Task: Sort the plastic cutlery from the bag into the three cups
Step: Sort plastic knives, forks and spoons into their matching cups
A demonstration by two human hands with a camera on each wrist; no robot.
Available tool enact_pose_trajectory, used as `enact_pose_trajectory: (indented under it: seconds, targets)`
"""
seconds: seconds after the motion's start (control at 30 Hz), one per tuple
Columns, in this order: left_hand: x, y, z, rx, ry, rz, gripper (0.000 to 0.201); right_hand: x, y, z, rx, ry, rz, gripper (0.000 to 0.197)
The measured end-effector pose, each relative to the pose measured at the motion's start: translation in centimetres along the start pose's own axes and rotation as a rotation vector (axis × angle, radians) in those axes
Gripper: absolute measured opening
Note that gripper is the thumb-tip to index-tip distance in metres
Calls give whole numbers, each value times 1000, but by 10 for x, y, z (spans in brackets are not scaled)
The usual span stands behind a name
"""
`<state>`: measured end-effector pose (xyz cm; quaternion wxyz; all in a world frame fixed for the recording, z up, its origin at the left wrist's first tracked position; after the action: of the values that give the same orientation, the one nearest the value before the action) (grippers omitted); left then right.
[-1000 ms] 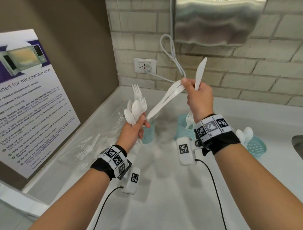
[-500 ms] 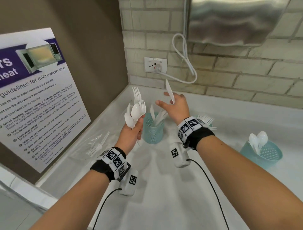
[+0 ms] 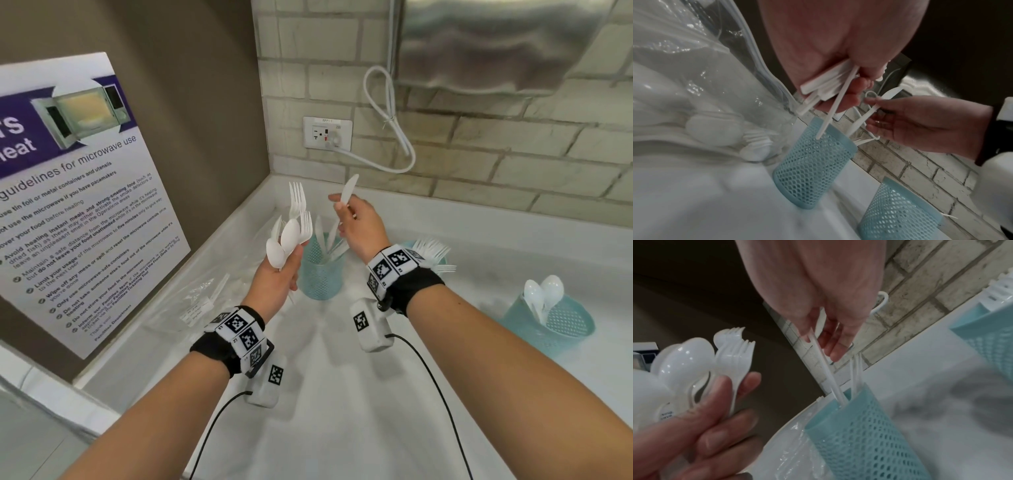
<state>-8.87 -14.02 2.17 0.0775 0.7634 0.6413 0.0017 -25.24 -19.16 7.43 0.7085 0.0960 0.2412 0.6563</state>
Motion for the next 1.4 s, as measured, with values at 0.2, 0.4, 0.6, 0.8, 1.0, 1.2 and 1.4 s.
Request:
enact_pose_trajectory:
  seconds: [0.2, 0.4, 0.6, 0.8, 1.0, 1.2, 1.4]
  targets:
    - [2, -8, -9, -37, -37, 34, 14, 15, 16, 16, 137, -21, -68, 45]
    - [3, -29, -13, -23, -25, 115, 24, 42, 19, 39, -286, -10, 86, 29]
    - [6, -57, -24, 105, 17, 235, 25, 59, 38, 23, -374, -121, 123, 16]
    - [7, -85, -32, 170, 65, 366, 28, 74, 52, 7, -467, -160, 159, 11]
    - [7, -108, -36, 228, 20, 380, 49, 85, 70, 7, -462, -69, 160, 25]
    - [5, -127, -46, 256, -38, 360, 46, 89, 95, 0, -521, -110, 24, 23]
    - [-2, -137, -41, 236, -9, 337, 33, 92, 106, -15, -480, -80, -38, 26]
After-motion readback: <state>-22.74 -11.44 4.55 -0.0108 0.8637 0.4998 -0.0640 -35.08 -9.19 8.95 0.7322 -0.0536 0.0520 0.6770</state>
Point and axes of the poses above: each hand's wrist, its own x-axis away from the middle knuckle, its own y-axis out of the back of the hand, z = x × y, the point moved 4 cm from there along -x, towards the middle knuckle, and after that the axes turned 7 degrees about z, right-handed, at the moved point
